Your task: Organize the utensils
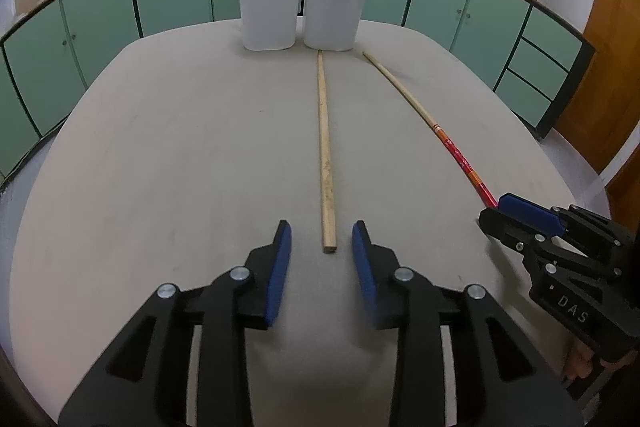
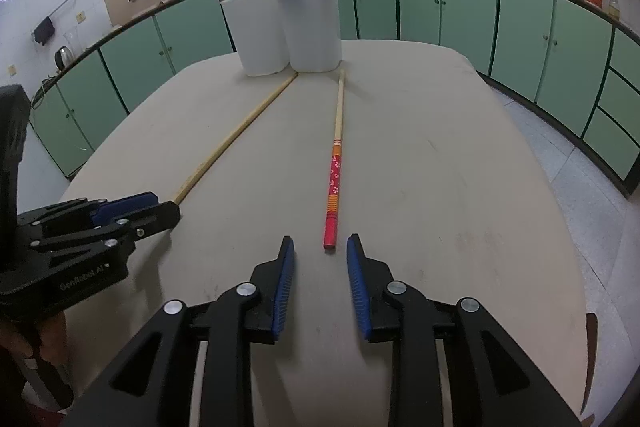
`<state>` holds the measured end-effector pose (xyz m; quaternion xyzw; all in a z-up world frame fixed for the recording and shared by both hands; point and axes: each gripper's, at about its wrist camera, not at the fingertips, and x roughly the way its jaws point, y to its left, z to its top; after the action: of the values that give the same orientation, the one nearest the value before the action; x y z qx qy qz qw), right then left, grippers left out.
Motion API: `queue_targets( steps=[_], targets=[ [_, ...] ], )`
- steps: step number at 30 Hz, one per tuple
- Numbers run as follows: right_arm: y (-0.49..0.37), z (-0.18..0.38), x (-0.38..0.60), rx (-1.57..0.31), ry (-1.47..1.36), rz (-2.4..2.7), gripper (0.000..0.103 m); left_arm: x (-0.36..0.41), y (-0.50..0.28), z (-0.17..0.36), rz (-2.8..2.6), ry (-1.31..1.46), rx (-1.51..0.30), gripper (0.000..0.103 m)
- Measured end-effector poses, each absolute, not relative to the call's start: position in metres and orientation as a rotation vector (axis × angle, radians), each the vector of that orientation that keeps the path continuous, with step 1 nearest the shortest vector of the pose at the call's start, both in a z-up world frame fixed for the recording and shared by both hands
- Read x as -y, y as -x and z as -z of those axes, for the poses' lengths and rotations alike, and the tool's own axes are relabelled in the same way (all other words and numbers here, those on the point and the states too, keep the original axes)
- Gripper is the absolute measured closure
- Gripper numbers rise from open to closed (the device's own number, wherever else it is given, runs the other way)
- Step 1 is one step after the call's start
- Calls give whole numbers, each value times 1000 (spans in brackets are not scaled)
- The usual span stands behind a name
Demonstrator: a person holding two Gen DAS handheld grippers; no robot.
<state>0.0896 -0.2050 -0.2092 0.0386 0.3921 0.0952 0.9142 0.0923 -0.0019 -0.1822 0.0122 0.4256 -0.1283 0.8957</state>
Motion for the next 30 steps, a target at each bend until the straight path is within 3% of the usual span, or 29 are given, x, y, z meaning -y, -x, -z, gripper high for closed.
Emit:
queue_targets(
  steps=[8,12,15,19,30],
  targets=[
    [-97,210,206,-813,-81,-192,76,4,-93,183,258,-20,-869,70],
    [-98,210,209,-815,-89,-181,85,6,-92,183,257,-18,-867,72],
    [-101,210,210,-821,-95,-184,95,9,-92,183,258,-16,-864,82],
    [-100,209,208,-821,-85,-179,97,8,-93,182,259,4,-863,97],
    [-83,168,220,-745,-79,-203,97,-4,-76,132,267,-39,-746,97]
  ],
)
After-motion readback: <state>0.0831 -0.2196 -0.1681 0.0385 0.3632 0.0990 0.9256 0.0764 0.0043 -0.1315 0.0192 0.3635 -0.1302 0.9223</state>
